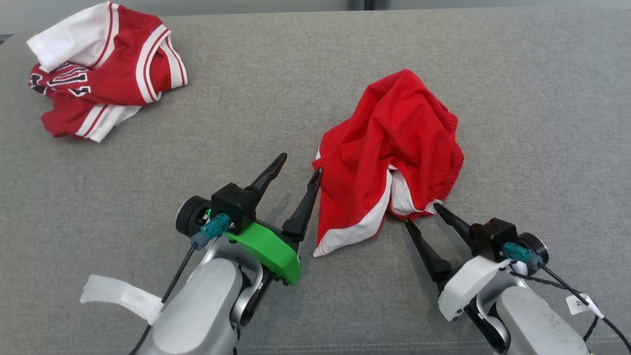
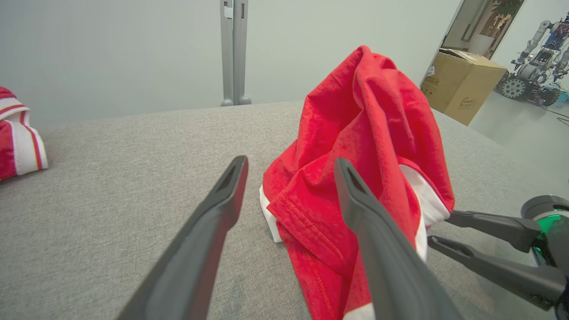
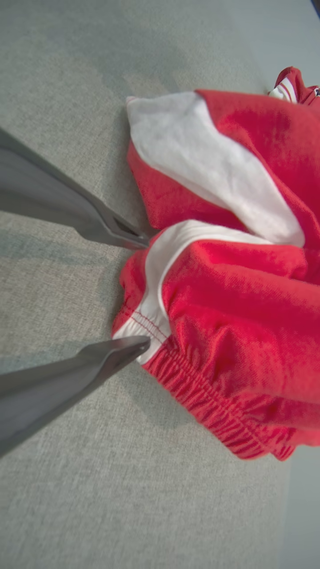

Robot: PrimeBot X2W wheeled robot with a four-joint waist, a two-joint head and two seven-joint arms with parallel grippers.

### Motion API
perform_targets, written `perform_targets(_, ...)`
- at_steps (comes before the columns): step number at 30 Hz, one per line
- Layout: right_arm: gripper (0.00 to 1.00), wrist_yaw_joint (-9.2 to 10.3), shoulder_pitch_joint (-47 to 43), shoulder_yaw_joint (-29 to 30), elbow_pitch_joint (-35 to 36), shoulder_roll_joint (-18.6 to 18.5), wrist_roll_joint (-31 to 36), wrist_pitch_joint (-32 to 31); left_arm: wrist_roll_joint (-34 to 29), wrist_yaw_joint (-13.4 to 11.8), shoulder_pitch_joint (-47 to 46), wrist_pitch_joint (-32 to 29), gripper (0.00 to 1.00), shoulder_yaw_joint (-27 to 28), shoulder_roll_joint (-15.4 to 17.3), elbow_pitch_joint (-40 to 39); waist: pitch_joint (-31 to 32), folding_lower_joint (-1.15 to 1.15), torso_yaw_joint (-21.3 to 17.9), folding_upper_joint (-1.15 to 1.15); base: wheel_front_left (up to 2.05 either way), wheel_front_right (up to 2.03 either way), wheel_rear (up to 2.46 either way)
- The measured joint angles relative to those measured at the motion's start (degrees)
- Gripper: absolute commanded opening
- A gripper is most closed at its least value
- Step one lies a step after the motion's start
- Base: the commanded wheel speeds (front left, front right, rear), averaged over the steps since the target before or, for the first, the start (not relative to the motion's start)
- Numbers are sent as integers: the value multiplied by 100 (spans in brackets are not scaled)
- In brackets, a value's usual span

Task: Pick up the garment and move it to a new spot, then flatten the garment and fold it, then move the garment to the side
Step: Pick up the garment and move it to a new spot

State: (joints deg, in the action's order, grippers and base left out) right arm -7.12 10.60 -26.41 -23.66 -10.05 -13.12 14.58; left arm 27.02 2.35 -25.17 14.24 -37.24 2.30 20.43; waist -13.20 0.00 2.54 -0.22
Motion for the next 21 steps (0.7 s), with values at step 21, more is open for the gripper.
perform_targets(21, 100, 0, 202, 216, -405, -80, -367, 0, -109, -248, 336, 2, 100, 194, 9, -609, 30, 0, 223, 0, 0, 0, 0)
